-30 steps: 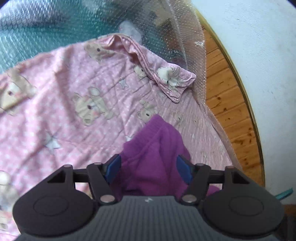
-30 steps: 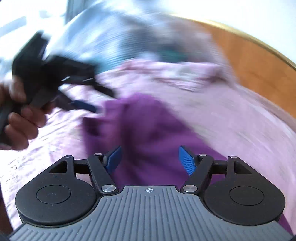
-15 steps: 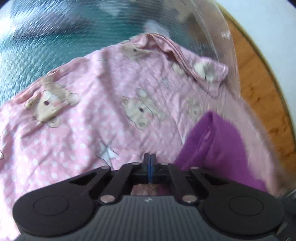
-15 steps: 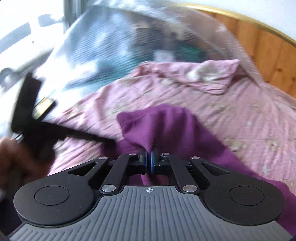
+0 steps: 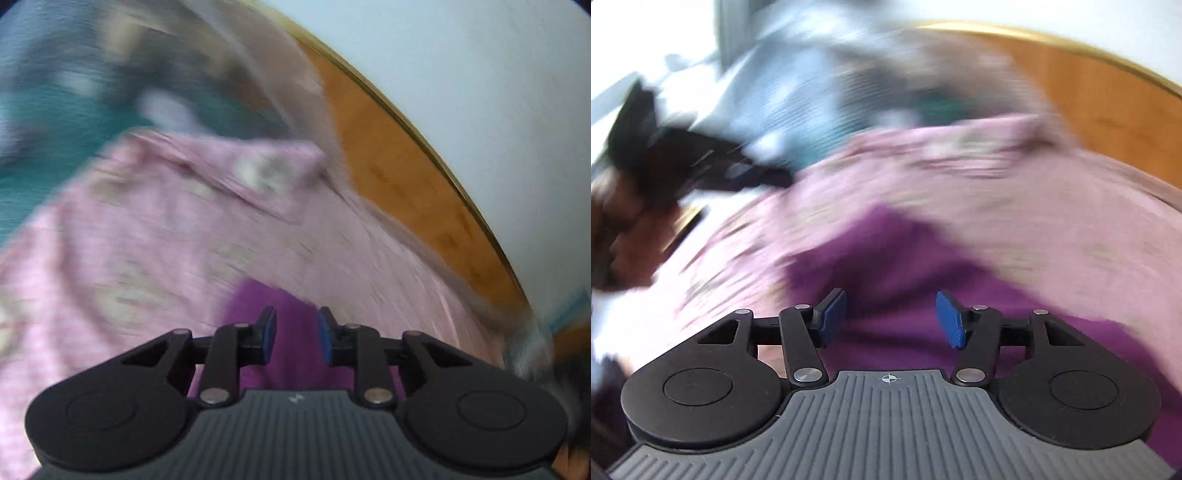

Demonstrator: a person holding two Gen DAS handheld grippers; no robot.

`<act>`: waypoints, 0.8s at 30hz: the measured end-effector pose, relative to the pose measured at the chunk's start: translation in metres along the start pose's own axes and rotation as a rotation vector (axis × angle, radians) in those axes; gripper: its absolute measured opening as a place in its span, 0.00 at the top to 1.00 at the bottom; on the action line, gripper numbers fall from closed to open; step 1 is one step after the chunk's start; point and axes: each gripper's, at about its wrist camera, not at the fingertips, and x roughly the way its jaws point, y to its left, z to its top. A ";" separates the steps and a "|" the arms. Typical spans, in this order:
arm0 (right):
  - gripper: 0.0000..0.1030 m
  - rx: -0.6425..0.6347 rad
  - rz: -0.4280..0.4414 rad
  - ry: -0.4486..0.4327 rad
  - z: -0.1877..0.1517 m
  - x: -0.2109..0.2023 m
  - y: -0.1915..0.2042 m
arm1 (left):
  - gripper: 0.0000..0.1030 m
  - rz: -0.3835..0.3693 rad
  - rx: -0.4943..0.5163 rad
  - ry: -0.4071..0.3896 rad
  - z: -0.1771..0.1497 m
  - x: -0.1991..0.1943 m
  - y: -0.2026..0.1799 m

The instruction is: Fold clothes

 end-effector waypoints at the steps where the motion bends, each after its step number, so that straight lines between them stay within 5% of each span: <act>1: 0.44 0.049 -0.031 0.004 0.002 -0.002 -0.031 | 0.77 -0.023 0.041 0.045 -0.002 0.013 -0.010; 4: 0.44 0.154 -0.079 0.032 0.004 0.005 -0.115 | 0.78 -0.007 0.110 0.199 -0.029 0.042 -0.017; 6: 0.44 0.175 -0.024 0.095 -0.001 0.025 -0.150 | 0.81 0.083 0.107 0.273 -0.049 0.052 -0.009; 7: 0.43 0.184 0.022 0.139 -0.005 0.033 -0.160 | 0.92 0.128 0.104 0.307 -0.059 0.057 -0.005; 9: 0.45 0.195 0.171 0.274 -0.015 0.048 -0.172 | 0.96 0.146 0.051 0.290 -0.067 0.049 0.004; 12: 0.45 0.133 0.286 0.349 -0.022 0.055 -0.178 | 0.96 0.152 -0.062 0.284 -0.068 0.046 0.011; 17: 0.38 0.189 0.433 0.371 -0.002 0.081 -0.205 | 0.96 0.217 -0.051 0.293 -0.064 0.056 -0.001; 21: 0.25 0.445 0.514 0.307 0.003 0.107 -0.234 | 0.96 0.244 -0.049 0.302 -0.065 0.059 -0.008; 24: 0.49 0.643 0.568 0.249 0.005 0.125 -0.257 | 0.96 0.249 -0.053 0.300 -0.065 0.057 -0.008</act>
